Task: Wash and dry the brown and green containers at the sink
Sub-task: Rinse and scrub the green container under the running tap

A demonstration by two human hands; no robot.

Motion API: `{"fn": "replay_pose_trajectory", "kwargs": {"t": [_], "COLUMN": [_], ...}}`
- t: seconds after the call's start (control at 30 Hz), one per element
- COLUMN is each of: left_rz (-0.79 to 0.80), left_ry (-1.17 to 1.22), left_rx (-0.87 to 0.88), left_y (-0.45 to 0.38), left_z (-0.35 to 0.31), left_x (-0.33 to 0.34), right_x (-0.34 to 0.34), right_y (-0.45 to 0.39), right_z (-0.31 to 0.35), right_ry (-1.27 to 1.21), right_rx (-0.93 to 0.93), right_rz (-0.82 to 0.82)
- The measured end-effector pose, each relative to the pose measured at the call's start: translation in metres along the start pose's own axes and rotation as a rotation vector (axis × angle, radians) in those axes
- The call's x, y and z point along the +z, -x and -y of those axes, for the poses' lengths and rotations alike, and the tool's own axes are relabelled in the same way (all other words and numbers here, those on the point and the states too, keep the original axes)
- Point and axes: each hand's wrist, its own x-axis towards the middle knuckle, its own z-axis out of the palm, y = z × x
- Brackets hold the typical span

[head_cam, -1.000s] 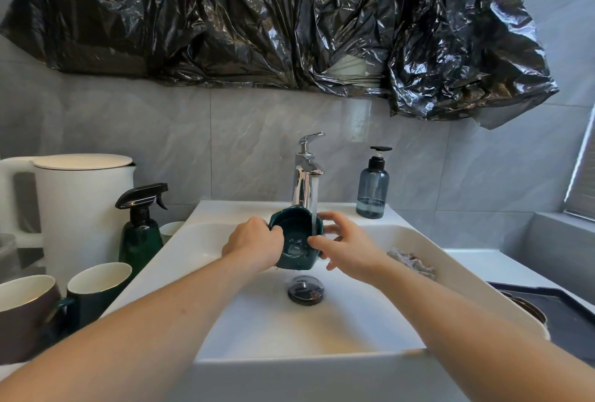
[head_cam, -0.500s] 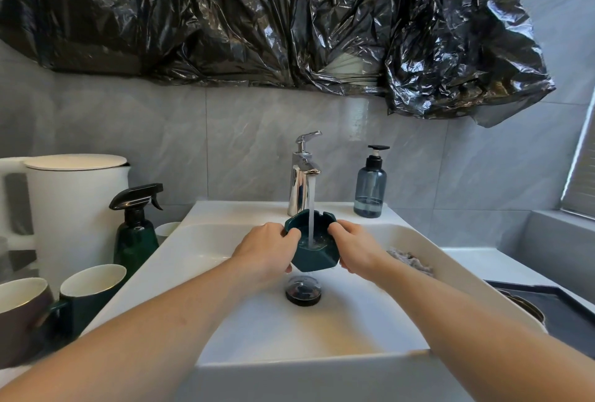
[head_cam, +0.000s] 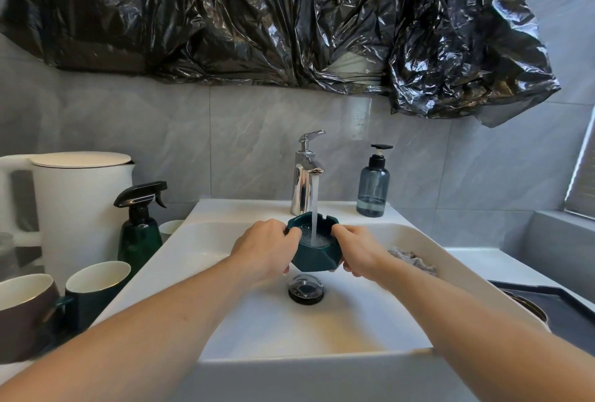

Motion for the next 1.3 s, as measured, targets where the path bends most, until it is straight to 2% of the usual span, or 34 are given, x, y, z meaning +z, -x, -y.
{"fn": "replay_pose_trajectory", "kwargs": {"t": [0.7,1.07,1.3], "left_rz": [0.032,0.013,-0.033], "left_ry": [-0.011,-0.067,-0.101], "left_rx": [-0.034,-0.028,-0.026], "left_y": [0.001,0.001,0.002], "left_z": [0.001,0.002,0.0], "left_x": [0.001,0.001,0.0], "right_x": [0.0,0.0,0.002], "right_y": [-0.005,-0.007,-0.009], "right_z": [-0.002,-0.007,-0.008], "right_ry": [0.021,0.027,-0.019], "right_rx": [0.052,0.078,0.159], "right_rz": [0.05,0.092,0.149]}}
